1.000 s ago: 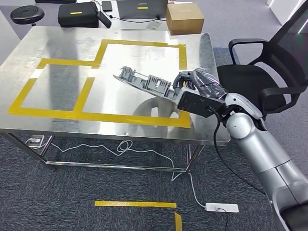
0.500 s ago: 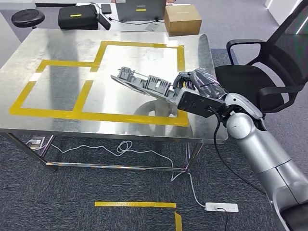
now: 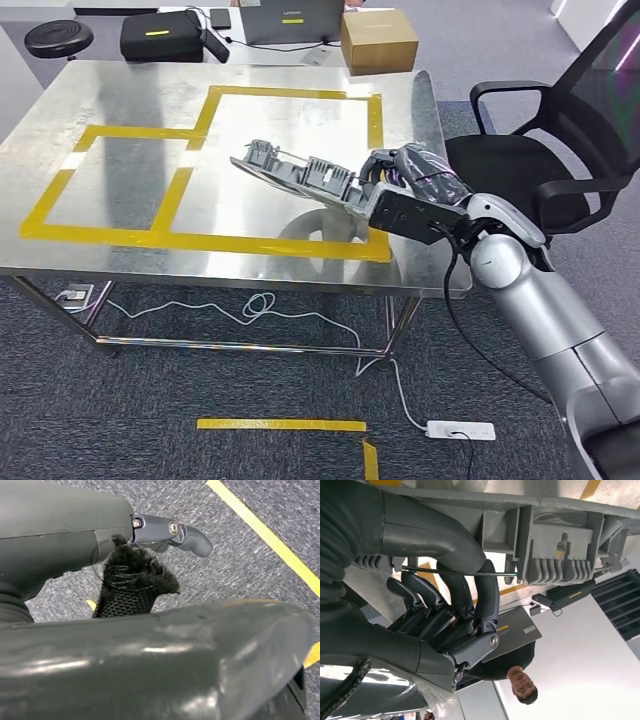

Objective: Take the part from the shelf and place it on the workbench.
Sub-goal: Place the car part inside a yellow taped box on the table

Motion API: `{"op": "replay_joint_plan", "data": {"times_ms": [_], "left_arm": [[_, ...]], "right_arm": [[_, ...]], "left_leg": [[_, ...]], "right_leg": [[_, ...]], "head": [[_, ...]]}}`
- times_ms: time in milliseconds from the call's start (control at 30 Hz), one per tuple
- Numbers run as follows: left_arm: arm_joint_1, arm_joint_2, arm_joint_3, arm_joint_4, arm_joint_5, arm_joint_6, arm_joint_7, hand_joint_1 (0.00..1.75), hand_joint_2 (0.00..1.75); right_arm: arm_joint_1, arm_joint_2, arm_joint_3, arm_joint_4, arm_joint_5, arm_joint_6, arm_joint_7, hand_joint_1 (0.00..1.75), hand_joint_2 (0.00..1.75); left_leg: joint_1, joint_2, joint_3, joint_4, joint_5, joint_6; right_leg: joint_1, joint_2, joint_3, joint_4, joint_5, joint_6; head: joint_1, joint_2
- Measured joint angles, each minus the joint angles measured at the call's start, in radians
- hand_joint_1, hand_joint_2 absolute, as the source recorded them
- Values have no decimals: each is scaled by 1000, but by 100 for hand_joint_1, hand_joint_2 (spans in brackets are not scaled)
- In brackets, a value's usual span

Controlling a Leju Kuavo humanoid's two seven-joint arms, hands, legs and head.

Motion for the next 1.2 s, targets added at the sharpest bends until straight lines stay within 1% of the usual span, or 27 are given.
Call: {"op": "replay_joint_plan", "data": {"times_ms": [633,800,867,900,933,967,1033,1067,1100,1133,1167,1200], "left_arm": [[0,-9,17,0,7,-11,-8,0,0],[0,-10,24,-5,8,-19,-7,0,0],[0,-10,27,-7,8,-21,-7,0,0],[0,-11,28,-8,8,-21,-7,0,0],[-1,-12,30,-10,8,-22,-7,0,0],[-1,-13,31,-11,8,-22,-7,0,0],[-2,-15,32,-12,8,-23,-7,0,0],[-2,-16,33,-12,9,-24,-7,0,0],[-2,-16,33,-13,9,-25,-6,0,0],[-1,-16,34,-13,9,-26,-6,0,0],[-1,-17,35,-14,9,-28,-6,0,0],[-1,-19,37,-15,9,-29,-6,0,0]], "right_arm": [[0,0,1,0,-6,8,0,175,175],[0,0,4,0,-7,9,0,175,175],[-1,0,5,0,-7,9,0,175,175],[-2,0,6,-1,-7,9,0,175,175],[-4,0,6,-1,-8,9,0,175,175],[-5,0,6,-2,-8,9,0,175,175],[-5,0,7,-1,-8,9,0,175,175],[-3,0,7,-1,-8,9,0,175,175],[-2,0,7,0,-8,9,0,175,175],[-2,0,7,0,-8,9,1,175,175],[-2,0,8,0,-8,9,1,175,175],[-3,0,8,0,-8,9,1,175,175]], "left_leg": [[0,0,0,1,0,0],[-7,0,-1,6,-5,9],[-7,1,3,-3,-1,17],[-6,2,7,-11,2,24],[-4,4,11,-18,6,30],[-3,6,14,-23,8,34],[-6,7,15,-24,7,38],[-7,7,16,-24,5,39],[-8,7,17,-23,2,38],[-9,6,19,-21,-1,37],[-9,5,21,-18,-5,33],[-9,5,23,-15,-10,29]], "right_leg": [[0,0,0,0,0,0],[-6,0,2,-5,3,10],[-9,0,1,-8,2,16],[-9,-1,-4,1,-5,17],[-8,-1,-20,30,-22,17],[-7,-2,-47,80,-47,14],[-4,-2,-120,220,-98,9],[-2,-2,-151,269,-107,8],[-2,-2,-167,285,-97,7],[-1,-2,-162,260,-69,4],[-1,-3,-141,202,-29,1],[0,-4,-113,137,3,-3]], "head": [[0,0],[-1,0],[-1,0],[0,0],[2,0],[4,0],[7,0],[7,0],[7,0],[7,0],[7,0],[8,0]]}}
